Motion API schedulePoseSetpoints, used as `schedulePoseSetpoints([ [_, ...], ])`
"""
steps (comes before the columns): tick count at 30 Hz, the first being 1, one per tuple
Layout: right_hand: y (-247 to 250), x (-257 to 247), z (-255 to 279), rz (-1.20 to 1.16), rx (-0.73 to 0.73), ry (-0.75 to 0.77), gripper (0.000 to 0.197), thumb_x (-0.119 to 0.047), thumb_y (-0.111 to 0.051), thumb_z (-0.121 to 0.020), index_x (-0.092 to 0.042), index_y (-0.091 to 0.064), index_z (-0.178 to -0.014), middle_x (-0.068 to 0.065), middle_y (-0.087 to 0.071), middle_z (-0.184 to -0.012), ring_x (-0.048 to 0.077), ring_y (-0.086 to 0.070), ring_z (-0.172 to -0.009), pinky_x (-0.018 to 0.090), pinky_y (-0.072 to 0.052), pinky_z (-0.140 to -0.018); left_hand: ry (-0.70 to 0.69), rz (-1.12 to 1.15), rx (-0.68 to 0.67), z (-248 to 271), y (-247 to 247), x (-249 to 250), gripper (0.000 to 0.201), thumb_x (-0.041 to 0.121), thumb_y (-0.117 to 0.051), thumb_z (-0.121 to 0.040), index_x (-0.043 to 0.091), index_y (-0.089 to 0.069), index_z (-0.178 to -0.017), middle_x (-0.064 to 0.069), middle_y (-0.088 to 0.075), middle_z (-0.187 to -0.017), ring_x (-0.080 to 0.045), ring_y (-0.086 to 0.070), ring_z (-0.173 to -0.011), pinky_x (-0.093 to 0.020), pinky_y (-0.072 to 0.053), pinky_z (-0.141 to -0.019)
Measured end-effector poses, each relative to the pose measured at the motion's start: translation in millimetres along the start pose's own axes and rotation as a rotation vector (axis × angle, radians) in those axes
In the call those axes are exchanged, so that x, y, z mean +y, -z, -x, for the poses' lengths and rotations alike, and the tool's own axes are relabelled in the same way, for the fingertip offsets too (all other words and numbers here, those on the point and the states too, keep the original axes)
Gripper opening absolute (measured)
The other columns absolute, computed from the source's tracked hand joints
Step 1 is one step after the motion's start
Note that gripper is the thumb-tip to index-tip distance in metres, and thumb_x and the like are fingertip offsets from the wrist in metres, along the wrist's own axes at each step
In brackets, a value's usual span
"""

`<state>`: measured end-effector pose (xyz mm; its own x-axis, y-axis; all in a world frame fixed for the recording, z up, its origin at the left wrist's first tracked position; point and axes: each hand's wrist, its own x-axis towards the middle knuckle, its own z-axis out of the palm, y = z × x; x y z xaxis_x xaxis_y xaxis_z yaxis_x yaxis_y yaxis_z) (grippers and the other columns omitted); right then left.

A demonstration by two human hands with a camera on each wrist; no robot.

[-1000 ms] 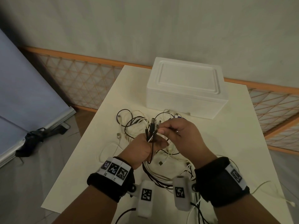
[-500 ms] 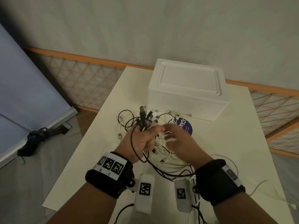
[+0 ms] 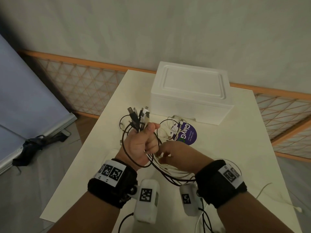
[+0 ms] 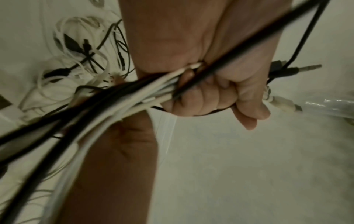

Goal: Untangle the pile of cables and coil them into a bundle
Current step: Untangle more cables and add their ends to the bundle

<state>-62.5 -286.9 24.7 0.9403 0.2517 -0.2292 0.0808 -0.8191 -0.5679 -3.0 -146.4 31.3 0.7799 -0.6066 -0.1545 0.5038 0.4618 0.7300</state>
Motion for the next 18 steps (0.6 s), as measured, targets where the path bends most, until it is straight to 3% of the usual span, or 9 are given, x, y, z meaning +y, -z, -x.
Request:
schedulePoseSetpoints([
  [3, -6.7, 3.5, -2.7, 0.029, 0.053, -0.059, 0.016, -0.022, -0.058, -0.092, -0.017, -0.069, -0.103, -0.002, -0.066, -0.099, 0.006, -0.054, -0.084, 0.014, -0.033, -0.073, 0.012, 0.001, -0.067, 0.7, -2.3, 5.2, 0.043, 0.047, -0.093, -0.042, 0.020, -0.075, -0.069, 0.013, -0.027, -0.037, 0.000, -0.023, -0.031, -0.009, -0.026, -0.037],
  [6, 1.7, 4.7, -0.8, -0.384, 0.373, -0.200, 0.012, -0.018, -0.053, -0.095, -0.021, -0.063, -0.091, -0.002, -0.069, -0.083, 0.011, -0.064, -0.075, 0.022, -0.050, -0.069, 0.059, -0.046, 0.002, -4.8, 7.2, -1.1, 0.024, 0.020, -0.078, -0.071, 0.019, -0.071, -0.094, 0.010, -0.023, -0.042, -0.002, -0.018, -0.032, -0.008, -0.023, -0.036],
  [8, 14.8, -1.6, 1.3, -0.618, 0.562, -0.174, 0.017, -0.010, -0.051, -0.096, -0.021, -0.059, -0.086, -0.001, -0.068, -0.075, 0.012, -0.066, -0.070, 0.024, -0.055, -0.064, 0.159, -0.187, 0.117, -10.1, 15.8, -13.9, 0.017, 0.004, -0.071, -0.075, 0.021, -0.070, -0.081, 0.007, -0.025, -0.043, -0.004, -0.019, -0.031, -0.010, -0.021, -0.036],
  [9, 20.5, -4.7, 2.0, -0.694, 0.612, -0.140, 0.018, -0.007, -0.050, -0.095, -0.019, -0.059, -0.085, 0.001, -0.068, -0.075, 0.014, -0.066, -0.069, 0.026, -0.056, -0.063, 0.203, -0.286, 0.156, -10.5, 17.1, -20.2, 0.018, 0.003, -0.069, -0.077, 0.020, -0.068, -0.071, 0.006, -0.025, -0.042, -0.005, -0.019, -0.031, -0.012, -0.019, -0.037],
  [12, 32.4, -11.1, 3.7, -0.885, 0.702, -0.033, 0.011, -0.010, -0.053, -0.092, -0.017, -0.060, -0.087, 0.005, -0.067, -0.077, 0.024, -0.065, -0.069, 0.033, -0.056, -0.063, 0.262, -0.554, 0.141, -7.7, 15.6, -30.5, 0.019, 0.008, -0.065, -0.087, 0.012, -0.059, -0.070, 0.003, -0.029, -0.041, -0.010, -0.022, -0.034, -0.019, -0.021, -0.041],
  [14, 33.5, -10.1, 7.9, -0.900, 0.738, -0.031, 0.009, -0.010, -0.055, -0.093, -0.014, -0.061, -0.088, 0.005, -0.067, -0.078, 0.023, -0.066, -0.070, 0.035, -0.056, -0.065, 0.256, -0.568, 0.120, -7.0, 14.7, -30.6, 0.030, 0.009, -0.065, -0.088, 0.019, -0.057, -0.061, 0.005, -0.030, -0.042, -0.009, -0.024, -0.036, -0.019, -0.023, -0.040],
  [16, 30.4, -8.5, 12.8, -0.884, 0.762, -0.049, 0.009, -0.007, -0.055, -0.094, -0.010, -0.062, -0.089, 0.007, -0.068, -0.078, 0.021, -0.067, -0.068, 0.035, -0.057, -0.064, 0.247, -0.582, 0.045, -7.9, 11.2, -26.3, 0.026, 0.008, -0.066, -0.087, 0.023, -0.064, -0.066, 0.006, -0.031, -0.046, -0.008, -0.025, -0.038, -0.018, -0.023, -0.040],
  [18, 28.4, -9.6, 15.7, -0.921, 0.779, -0.034, 0.010, -0.006, -0.055, -0.093, -0.009, -0.063, -0.088, 0.006, -0.069, -0.075, 0.022, -0.068, -0.067, 0.035, -0.058, -0.064, 0.240, -0.788, -0.025, -9.7, 7.2, -24.4, 0.011, 0.016, -0.070, -0.086, 0.023, -0.067, -0.078, 0.008, -0.040, -0.049, -0.006, -0.032, -0.039, -0.021, -0.028, -0.045],
])
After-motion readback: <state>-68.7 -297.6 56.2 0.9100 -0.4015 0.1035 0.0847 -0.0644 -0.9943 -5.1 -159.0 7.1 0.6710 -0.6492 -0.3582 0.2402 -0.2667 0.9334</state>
